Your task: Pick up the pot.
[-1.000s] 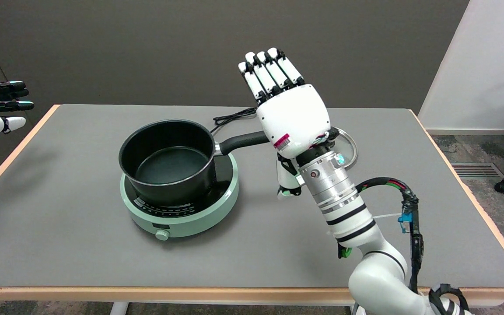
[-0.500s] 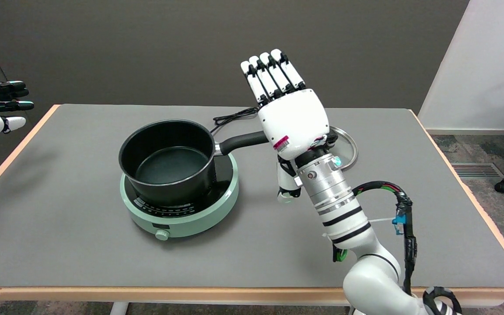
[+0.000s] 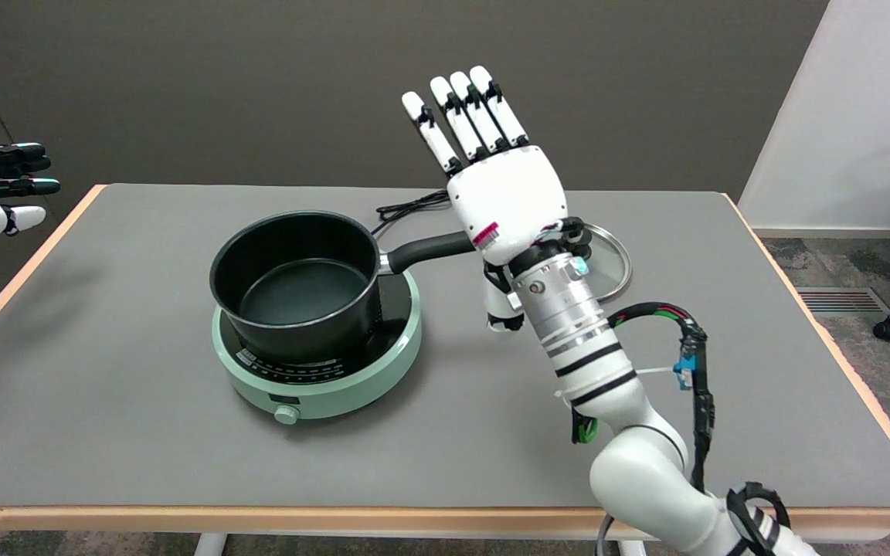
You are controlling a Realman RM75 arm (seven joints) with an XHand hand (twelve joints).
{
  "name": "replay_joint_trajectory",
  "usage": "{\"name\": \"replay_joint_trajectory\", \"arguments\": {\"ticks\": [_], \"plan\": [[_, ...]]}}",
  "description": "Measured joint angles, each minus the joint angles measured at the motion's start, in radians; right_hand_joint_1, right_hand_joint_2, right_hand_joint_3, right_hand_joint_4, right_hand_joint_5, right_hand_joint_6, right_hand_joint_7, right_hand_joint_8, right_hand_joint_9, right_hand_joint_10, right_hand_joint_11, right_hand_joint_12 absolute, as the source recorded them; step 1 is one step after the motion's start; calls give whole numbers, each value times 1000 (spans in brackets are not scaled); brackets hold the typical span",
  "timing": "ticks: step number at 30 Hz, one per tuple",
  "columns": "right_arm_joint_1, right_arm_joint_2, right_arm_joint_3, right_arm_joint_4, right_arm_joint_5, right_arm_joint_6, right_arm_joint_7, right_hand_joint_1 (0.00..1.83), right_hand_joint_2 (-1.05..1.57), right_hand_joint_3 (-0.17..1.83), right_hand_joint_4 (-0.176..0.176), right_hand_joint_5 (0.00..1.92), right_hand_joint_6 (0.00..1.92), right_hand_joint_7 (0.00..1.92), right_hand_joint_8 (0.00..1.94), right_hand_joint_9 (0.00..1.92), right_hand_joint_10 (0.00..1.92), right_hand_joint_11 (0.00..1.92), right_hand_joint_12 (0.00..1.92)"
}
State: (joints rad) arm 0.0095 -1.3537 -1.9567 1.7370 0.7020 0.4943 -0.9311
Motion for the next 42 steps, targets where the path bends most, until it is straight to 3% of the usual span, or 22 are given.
{"name": "replay_joint_trajectory", "arguments": {"ticks": [3, 9, 22, 42], "plan": [[21, -8, 0, -19, 19, -12, -18, 1379, -1047, 838, 95, 43, 43, 43, 43, 43, 43, 43, 43], [59, -31, 0, -61, 58, -28, -60, 1397, -1026, 798, 110, 52, 52, 52, 52, 52, 52, 52, 52], [128, -106, -20, -183, 129, -31, -153, 1402, -1024, 829, 80, 53, 53, 53, 53, 53, 53, 53, 53], [210, -258, -88, -411, 184, 149, -305, 1401, -1024, 808, 53, 52, 52, 52, 52, 52, 52, 52, 52]]}}
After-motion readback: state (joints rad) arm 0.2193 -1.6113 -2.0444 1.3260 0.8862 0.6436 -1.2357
